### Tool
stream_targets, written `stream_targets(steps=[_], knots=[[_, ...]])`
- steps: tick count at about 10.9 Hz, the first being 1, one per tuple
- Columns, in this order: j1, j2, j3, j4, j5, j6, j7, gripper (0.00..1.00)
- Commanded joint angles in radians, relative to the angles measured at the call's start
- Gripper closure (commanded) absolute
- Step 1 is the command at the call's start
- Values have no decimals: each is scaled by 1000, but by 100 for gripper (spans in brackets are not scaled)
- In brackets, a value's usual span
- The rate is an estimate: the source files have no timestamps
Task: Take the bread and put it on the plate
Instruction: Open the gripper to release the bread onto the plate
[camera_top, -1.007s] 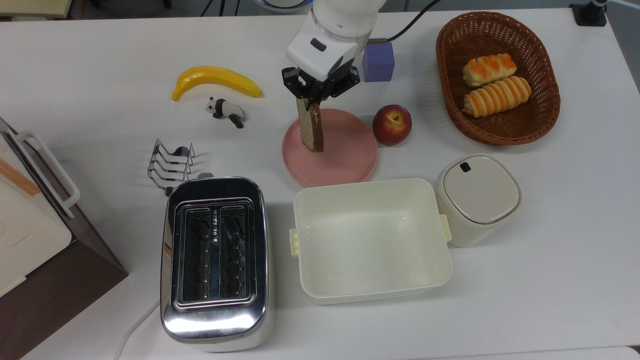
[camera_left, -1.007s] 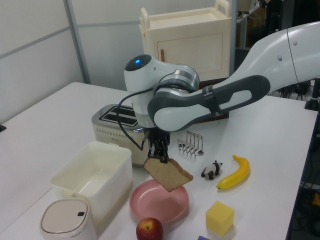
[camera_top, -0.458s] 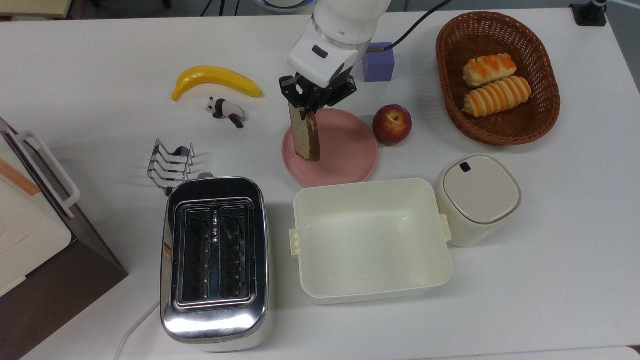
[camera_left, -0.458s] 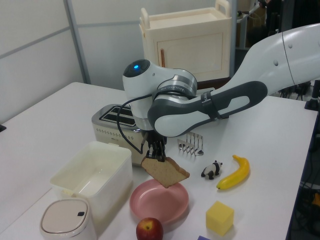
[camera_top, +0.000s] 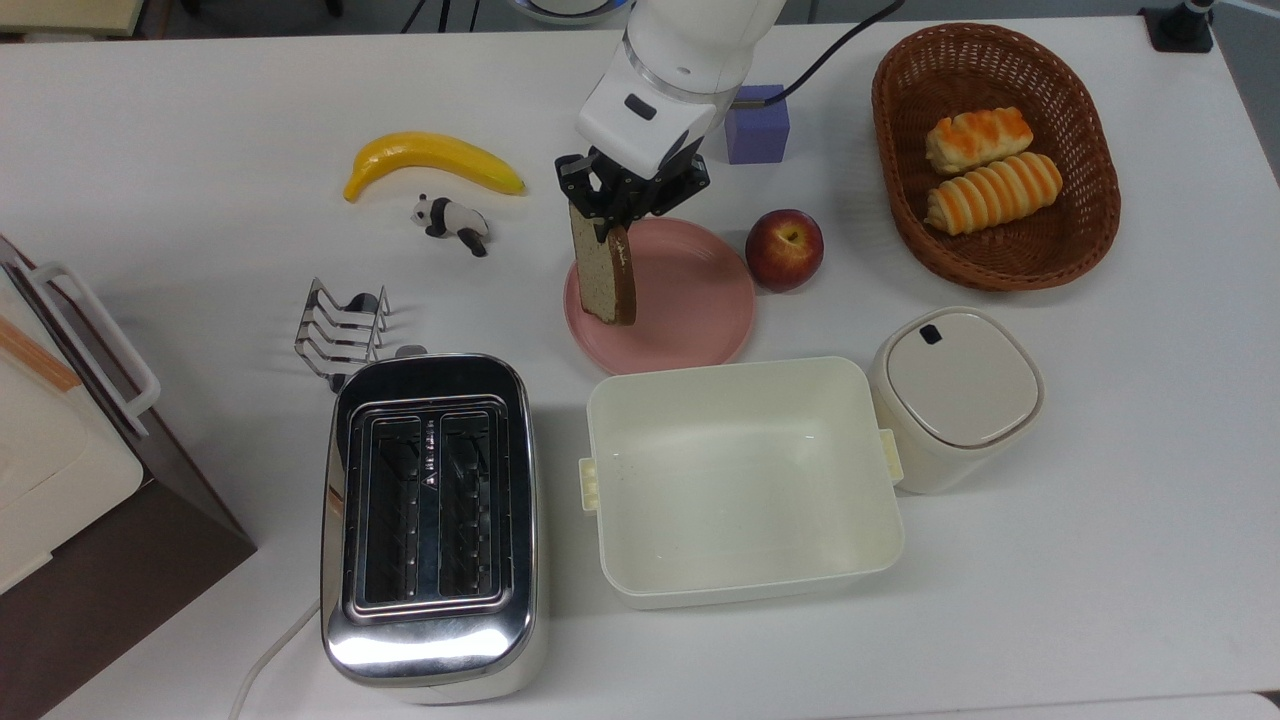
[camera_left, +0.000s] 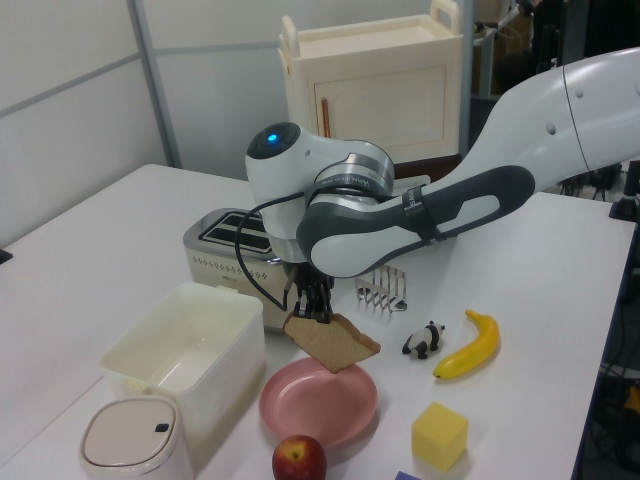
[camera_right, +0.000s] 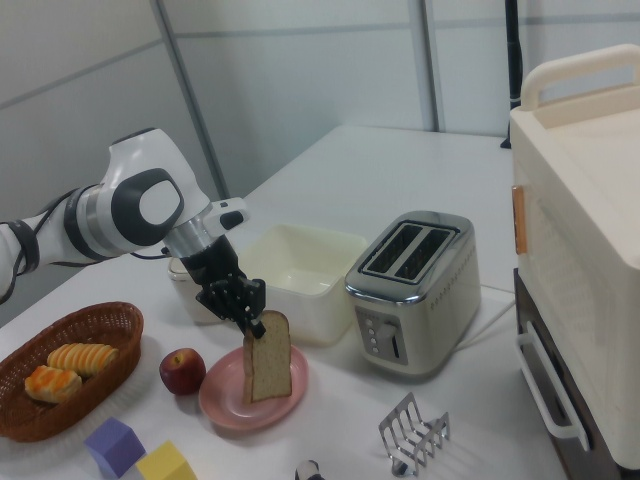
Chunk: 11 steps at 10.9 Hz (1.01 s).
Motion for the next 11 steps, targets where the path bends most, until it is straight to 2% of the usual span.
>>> stream_targets(steps=[1, 9, 11], knots=[[4, -22, -4, -35, -41, 27, 14, 0], [5, -24, -4, -35, -44, 23, 36, 0], [-7, -42, -4, -20, -36, -3, 88, 0]])
